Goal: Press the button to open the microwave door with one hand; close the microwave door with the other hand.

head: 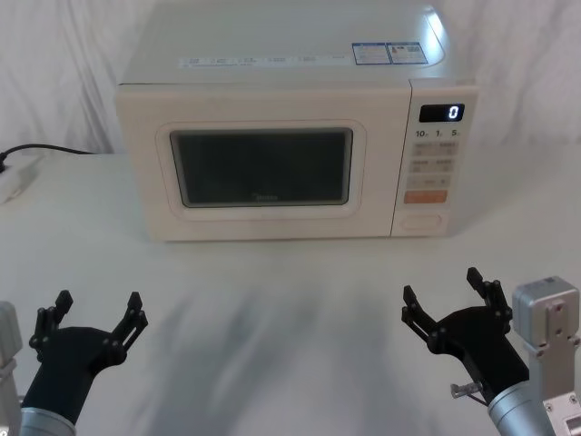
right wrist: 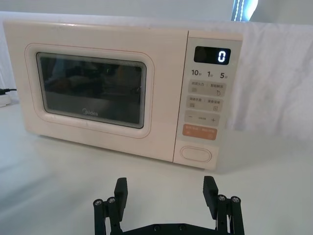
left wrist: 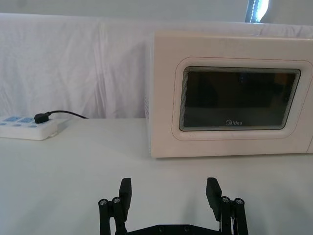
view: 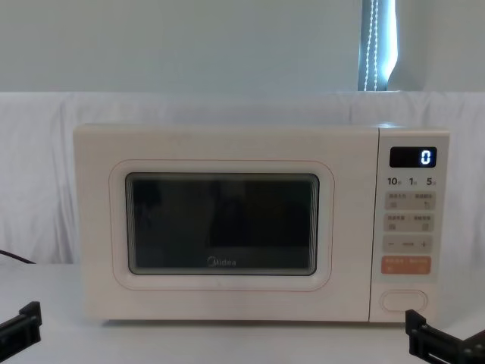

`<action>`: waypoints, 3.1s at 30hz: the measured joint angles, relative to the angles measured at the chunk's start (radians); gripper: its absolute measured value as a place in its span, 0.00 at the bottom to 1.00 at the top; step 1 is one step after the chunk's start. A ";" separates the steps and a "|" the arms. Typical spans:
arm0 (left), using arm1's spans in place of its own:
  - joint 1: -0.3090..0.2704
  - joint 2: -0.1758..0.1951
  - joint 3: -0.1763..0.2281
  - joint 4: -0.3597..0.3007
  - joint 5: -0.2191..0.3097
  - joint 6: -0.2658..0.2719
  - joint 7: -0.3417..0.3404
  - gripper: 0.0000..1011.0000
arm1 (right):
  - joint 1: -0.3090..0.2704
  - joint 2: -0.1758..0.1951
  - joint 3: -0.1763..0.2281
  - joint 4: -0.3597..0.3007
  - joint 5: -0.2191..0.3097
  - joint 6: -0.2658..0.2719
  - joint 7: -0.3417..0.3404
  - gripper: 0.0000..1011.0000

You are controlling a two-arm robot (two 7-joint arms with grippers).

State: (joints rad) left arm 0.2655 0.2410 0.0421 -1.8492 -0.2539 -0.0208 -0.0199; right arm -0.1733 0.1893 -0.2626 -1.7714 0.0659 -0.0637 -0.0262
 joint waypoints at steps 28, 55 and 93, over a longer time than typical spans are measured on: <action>0.000 0.000 0.000 0.000 0.000 0.000 0.000 0.99 | 0.000 0.000 0.000 0.000 0.000 0.000 0.000 0.99; 0.000 0.000 0.000 0.000 0.000 0.000 0.000 0.99 | 0.000 0.000 0.000 0.000 0.000 0.000 0.000 0.30; 0.000 0.000 0.000 0.000 0.000 0.000 0.000 0.99 | 0.177 -0.081 0.080 0.199 0.030 0.043 0.120 0.00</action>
State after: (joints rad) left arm 0.2655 0.2410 0.0422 -1.8492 -0.2539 -0.0208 -0.0199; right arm 0.0038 0.1083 -0.1822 -1.5722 0.0956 -0.0203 0.0934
